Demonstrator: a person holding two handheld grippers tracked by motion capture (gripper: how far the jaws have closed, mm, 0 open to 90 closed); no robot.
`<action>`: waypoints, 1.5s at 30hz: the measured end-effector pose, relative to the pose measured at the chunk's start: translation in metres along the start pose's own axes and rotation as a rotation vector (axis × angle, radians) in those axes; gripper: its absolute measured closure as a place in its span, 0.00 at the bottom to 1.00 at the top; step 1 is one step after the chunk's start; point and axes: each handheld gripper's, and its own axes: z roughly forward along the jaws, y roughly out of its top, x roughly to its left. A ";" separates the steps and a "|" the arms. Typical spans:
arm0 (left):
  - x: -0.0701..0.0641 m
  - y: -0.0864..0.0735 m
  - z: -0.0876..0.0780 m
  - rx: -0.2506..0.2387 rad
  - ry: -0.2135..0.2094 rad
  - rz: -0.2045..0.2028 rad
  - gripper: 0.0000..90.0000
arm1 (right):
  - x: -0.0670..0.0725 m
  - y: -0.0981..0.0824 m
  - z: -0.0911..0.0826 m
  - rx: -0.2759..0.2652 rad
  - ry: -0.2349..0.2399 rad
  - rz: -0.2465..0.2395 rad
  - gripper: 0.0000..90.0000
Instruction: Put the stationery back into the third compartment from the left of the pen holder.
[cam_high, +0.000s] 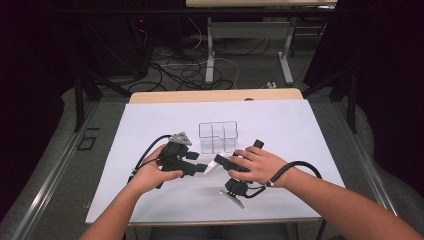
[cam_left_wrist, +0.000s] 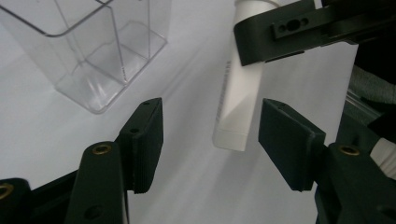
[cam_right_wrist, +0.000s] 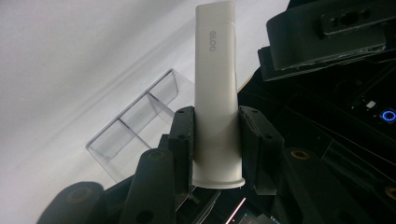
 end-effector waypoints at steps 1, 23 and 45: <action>-0.001 0.001 0.002 0.006 -0.002 0.002 0.46 | 0.000 0.000 0.000 0.001 0.001 -0.005 0.75; -0.024 0.025 0.033 0.153 0.071 0.067 0.67 | -0.002 0.004 0.003 0.005 0.019 -0.006 0.75; -0.029 0.028 0.041 0.188 0.124 0.072 0.77 | -0.002 0.007 0.006 0.019 0.031 -0.012 0.74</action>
